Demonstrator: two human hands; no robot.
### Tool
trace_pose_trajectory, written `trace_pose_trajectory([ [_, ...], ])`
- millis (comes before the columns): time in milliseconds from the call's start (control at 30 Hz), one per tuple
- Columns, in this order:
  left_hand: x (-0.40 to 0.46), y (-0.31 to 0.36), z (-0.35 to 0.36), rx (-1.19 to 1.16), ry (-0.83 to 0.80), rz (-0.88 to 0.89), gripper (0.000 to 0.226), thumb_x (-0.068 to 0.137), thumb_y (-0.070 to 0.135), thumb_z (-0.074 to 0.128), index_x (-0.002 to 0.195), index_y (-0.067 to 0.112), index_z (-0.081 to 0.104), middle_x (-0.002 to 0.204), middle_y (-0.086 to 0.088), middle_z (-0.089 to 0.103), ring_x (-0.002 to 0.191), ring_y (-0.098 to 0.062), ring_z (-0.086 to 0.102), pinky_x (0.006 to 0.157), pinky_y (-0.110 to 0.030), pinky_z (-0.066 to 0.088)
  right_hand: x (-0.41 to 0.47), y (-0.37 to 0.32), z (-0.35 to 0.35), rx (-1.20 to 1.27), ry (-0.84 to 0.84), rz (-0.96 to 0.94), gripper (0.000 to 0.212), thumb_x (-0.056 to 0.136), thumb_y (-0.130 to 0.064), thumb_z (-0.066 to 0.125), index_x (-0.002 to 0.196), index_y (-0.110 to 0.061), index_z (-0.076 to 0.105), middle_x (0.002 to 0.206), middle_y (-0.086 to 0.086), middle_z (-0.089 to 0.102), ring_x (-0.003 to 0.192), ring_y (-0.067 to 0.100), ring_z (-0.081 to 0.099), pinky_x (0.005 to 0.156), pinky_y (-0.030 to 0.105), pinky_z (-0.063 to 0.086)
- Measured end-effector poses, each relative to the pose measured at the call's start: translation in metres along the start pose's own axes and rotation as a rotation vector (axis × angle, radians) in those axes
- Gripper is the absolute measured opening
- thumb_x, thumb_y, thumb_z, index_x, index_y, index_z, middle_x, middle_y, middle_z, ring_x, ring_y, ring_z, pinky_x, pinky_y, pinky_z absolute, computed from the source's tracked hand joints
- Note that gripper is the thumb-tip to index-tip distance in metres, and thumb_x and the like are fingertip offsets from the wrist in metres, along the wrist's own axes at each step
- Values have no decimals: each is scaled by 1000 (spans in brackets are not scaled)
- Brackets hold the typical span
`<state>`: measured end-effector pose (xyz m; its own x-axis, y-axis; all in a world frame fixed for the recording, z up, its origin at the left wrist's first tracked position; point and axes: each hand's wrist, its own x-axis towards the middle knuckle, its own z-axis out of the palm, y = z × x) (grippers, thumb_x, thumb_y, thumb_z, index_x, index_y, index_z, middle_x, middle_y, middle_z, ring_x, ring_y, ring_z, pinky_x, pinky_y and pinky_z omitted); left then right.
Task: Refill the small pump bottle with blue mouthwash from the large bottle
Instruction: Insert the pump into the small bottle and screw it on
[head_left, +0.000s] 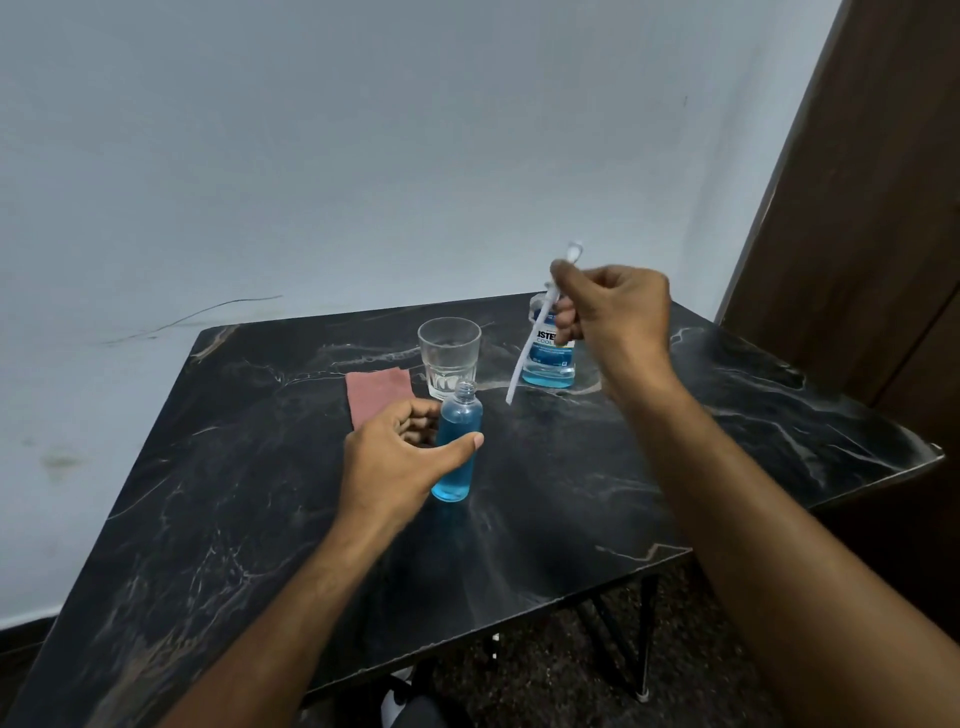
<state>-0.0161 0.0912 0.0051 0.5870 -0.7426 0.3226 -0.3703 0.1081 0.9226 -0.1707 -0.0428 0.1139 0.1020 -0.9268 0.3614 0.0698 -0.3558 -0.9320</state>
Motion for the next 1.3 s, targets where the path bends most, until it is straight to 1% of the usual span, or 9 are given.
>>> trace_pose_trajectory([
  [100,-1,2,6,-4,-16,-6,33,62,28,96,89,24,76,80,14,77,78,-11,74,71,-22,61,2,-23,0,107,14,-69,24,88,-25,77,77,-5,74,60,4,69,50,18,61,51,27,54],
  [167,0,2,8,-9,-29,-9,34,62,28,96,90,23,76,80,11,78,79,-14,74,73,-25,62,0,-27,2,88,22,-105,25,88,-27,77,79,-5,74,61,4,70,50,17,62,54,30,56],
  [333,-1,3,10,-11,-53,-6,37,60,34,95,91,25,76,82,13,78,77,-6,72,73,-22,60,-5,-22,10,88,33,-90,25,89,-25,76,82,-2,74,67,9,72,52,19,63,60,38,59],
  [533,-1,2,11,-4,-58,-5,37,58,35,95,88,25,77,80,15,77,72,0,68,69,-16,57,-6,-14,10,95,61,-43,22,89,-24,76,79,-4,72,63,6,71,51,16,63,53,30,57],
  [700,-1,2,13,0,-56,-16,36,58,32,96,87,26,76,79,14,77,72,-1,68,69,-18,58,-4,-12,9,81,64,-63,23,89,-25,77,77,-6,72,62,5,71,50,16,64,54,32,59],
  [867,-1,2,14,9,-55,-4,35,60,34,95,88,27,76,80,17,76,73,-2,70,66,-14,56,-9,3,10,16,-6,-65,24,88,-27,77,79,-4,72,62,8,70,50,18,64,57,38,61],
  [967,1,2,15,24,-54,-6,38,59,38,94,90,27,76,81,17,76,76,-3,72,68,-16,58,-17,15,9,-47,-126,-48,24,86,-28,79,81,-5,74,63,9,71,50,19,65,58,42,62],
  [1067,5,1,17,30,-44,-8,38,59,36,94,91,25,76,80,14,77,75,-4,72,69,-21,60,-28,29,11,-151,-235,-65,25,85,-28,80,83,-3,75,64,6,71,53,18,65,57,39,61],
  [1300,12,1,21,31,-48,8,35,59,34,94,87,24,75,79,11,77,75,-4,72,68,-22,60,-38,39,9,-175,-388,-23,15,85,-19,80,80,-5,78,67,8,73,59,21,62,61,38,57],
])
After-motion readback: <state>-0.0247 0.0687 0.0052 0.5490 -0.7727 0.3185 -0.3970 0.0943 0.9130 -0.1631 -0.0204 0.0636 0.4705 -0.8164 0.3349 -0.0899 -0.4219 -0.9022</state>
